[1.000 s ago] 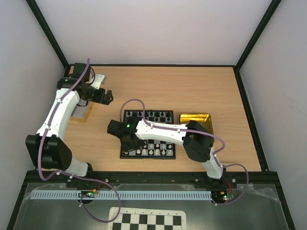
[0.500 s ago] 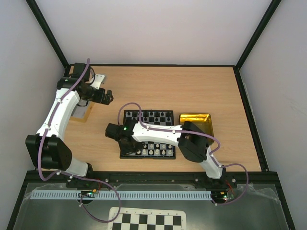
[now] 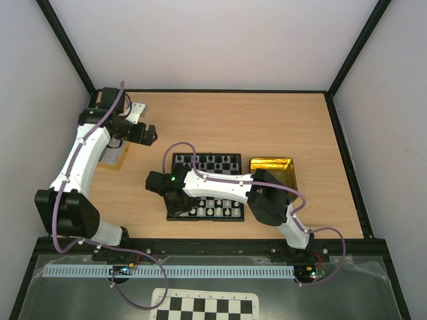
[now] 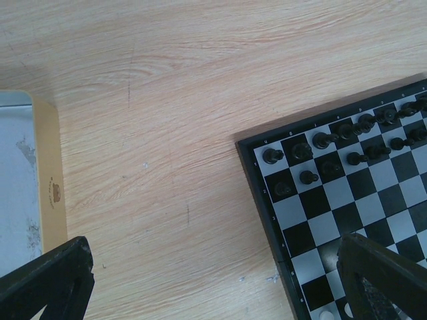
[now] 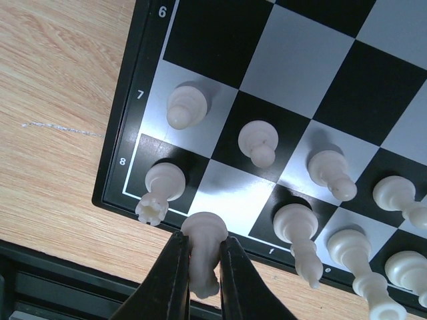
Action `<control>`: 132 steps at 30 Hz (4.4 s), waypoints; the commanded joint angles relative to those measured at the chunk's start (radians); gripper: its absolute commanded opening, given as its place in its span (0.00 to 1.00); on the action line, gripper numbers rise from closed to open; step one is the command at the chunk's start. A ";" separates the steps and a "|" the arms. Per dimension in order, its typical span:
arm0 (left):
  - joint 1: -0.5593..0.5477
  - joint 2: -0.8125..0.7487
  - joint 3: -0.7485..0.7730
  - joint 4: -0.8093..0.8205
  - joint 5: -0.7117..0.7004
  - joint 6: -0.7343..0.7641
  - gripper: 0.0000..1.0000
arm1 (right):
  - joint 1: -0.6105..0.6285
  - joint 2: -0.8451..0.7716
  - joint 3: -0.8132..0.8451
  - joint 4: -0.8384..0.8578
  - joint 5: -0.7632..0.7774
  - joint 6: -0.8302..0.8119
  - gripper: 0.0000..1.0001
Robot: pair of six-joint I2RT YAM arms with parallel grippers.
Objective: Set up the chess pieces on the board
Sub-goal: Place the chess piece on the chessboard.
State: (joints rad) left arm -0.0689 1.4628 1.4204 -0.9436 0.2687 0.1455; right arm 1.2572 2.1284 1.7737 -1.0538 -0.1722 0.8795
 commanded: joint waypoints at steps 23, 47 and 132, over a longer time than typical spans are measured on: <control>-0.003 -0.037 -0.022 0.004 -0.008 -0.012 0.99 | 0.005 0.042 0.049 -0.076 0.063 0.017 0.09; -0.003 -0.029 -0.022 0.007 -0.011 -0.011 0.99 | 0.001 0.056 0.009 -0.040 0.045 0.002 0.09; -0.003 -0.032 -0.012 -0.005 -0.003 -0.012 0.99 | -0.036 0.023 0.102 -0.095 0.060 -0.010 0.23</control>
State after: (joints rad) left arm -0.0689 1.4525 1.4048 -0.9333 0.2615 0.1448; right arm 1.2270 2.2066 1.8526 -1.1110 -0.1295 0.8639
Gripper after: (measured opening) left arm 0.991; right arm 0.224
